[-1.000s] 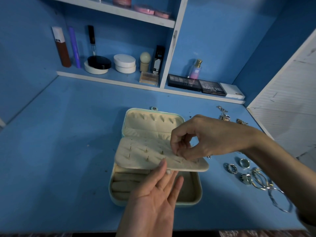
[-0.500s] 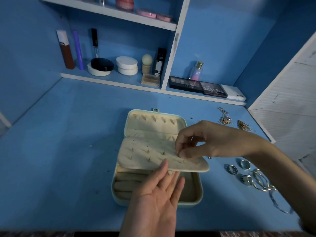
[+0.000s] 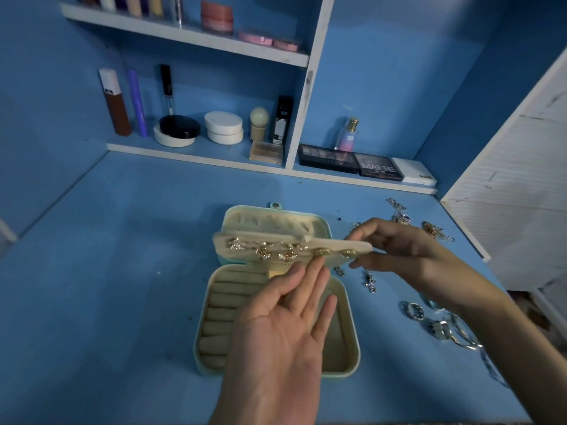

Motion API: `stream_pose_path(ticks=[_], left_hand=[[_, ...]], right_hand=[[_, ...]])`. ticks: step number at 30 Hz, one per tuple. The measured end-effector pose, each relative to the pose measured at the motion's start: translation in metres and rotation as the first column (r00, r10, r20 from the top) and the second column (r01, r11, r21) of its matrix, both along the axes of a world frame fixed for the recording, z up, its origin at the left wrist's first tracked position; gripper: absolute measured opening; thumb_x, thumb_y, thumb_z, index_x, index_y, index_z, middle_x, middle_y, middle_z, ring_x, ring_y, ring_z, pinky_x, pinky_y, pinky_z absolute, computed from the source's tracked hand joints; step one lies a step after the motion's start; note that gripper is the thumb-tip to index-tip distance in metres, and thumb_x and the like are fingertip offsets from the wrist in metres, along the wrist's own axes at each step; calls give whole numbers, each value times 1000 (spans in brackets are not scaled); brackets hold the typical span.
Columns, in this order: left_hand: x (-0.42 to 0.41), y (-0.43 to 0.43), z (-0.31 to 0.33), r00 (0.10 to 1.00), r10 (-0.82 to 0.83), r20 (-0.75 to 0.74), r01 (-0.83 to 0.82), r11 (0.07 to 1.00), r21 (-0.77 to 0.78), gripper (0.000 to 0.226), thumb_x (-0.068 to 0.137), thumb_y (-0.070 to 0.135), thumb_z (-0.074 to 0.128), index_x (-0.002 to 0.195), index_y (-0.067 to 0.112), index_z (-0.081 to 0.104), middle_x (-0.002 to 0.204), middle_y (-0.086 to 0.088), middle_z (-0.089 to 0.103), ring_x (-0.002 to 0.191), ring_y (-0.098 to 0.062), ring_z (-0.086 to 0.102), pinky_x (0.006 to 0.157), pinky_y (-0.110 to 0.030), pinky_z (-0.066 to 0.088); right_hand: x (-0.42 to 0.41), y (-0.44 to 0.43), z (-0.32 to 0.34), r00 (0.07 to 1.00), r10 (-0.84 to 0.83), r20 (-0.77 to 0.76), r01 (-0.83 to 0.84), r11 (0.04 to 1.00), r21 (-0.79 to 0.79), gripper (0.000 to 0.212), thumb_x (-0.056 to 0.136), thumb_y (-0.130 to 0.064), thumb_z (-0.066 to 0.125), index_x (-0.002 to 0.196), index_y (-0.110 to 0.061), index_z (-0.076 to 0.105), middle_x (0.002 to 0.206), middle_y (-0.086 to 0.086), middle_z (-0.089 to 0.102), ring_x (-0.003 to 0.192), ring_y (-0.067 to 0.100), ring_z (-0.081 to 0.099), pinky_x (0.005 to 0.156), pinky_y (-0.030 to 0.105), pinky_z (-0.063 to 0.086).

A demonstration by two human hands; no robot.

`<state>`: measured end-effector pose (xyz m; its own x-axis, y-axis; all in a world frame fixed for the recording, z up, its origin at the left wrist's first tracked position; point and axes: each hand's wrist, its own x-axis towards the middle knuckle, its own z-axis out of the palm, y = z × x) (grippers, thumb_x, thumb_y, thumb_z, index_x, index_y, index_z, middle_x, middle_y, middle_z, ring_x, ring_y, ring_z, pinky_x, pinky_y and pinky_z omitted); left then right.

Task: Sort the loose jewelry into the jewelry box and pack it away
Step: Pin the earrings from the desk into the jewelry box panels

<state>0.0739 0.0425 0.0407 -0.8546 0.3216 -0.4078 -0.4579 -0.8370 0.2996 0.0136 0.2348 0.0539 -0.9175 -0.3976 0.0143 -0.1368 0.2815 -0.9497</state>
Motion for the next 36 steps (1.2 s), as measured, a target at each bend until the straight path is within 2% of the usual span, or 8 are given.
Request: stream_pose_path(ticks=[5,11,16,19,21,26,32,36], left_hand=[[-12,4,10,999,35,10,-34,999,-37,34,74,12,55,106,6,64,108,-14,71,111,-22,62,95,-36,44],[-24,-8,3,987,75,-143,-115,947,-299,42,69,10,57,111,12,62,103,-7,73,98,-18,69,83,-33,48],[-50,-40,-1,845,134,-518,-480,616,-624,24,80,0,60,90,20,67,87,9,71,78,-2,60,63,-16,45],[-77,-56,-12,755,118,-645,-638,361,-680,28,87,0,59,90,28,61,95,14,64,80,3,55,68,-11,42],[-94,-62,-21,747,70,-661,-652,267,-709,27,88,5,60,99,30,58,103,15,61,83,4,53,75,-13,41],[-109,-65,-38,796,-6,-605,-540,443,-716,19,94,8,52,99,22,65,87,16,68,74,10,60,64,-6,43],[-112,-66,-43,793,-14,-610,-516,516,-683,23,94,7,52,97,25,66,90,8,67,77,5,63,66,-9,47],[-112,-66,-44,799,6,-602,-512,534,-673,23,94,7,53,98,25,66,91,6,67,76,4,63,65,-9,48]], right_hand=[[-8,-10,-9,985,-166,-44,162,982,-93,18,82,-9,59,97,2,61,95,17,67,88,25,62,82,34,52],[-19,-16,-16,966,-257,-18,251,956,-154,12,89,2,53,96,-2,61,92,10,68,81,18,62,72,25,52],[-25,-21,-20,955,-297,7,293,940,-176,16,91,-1,51,97,-10,62,89,17,66,77,21,61,70,27,54],[-27,-23,-22,948,-317,23,316,936,-153,17,92,-4,51,98,-15,62,82,15,66,74,20,60,73,32,53],[-29,-24,-22,943,-330,30,331,934,-134,17,93,-5,50,100,-15,62,81,17,65,71,18,61,72,32,54],[-32,-22,-21,942,-336,17,336,939,-67,22,93,-2,50,108,-12,63,73,11,64,66,14,61,67,24,53],[-33,3,-17,934,-346,-94,356,923,145,29,92,1,51,101,-22,67,78,1,71,69,13,62,66,25,51],[-32,20,-16,896,-327,-301,431,803,411,21,88,-7,60,88,-26,70,78,-10,69,64,0,57,62,9,43]])
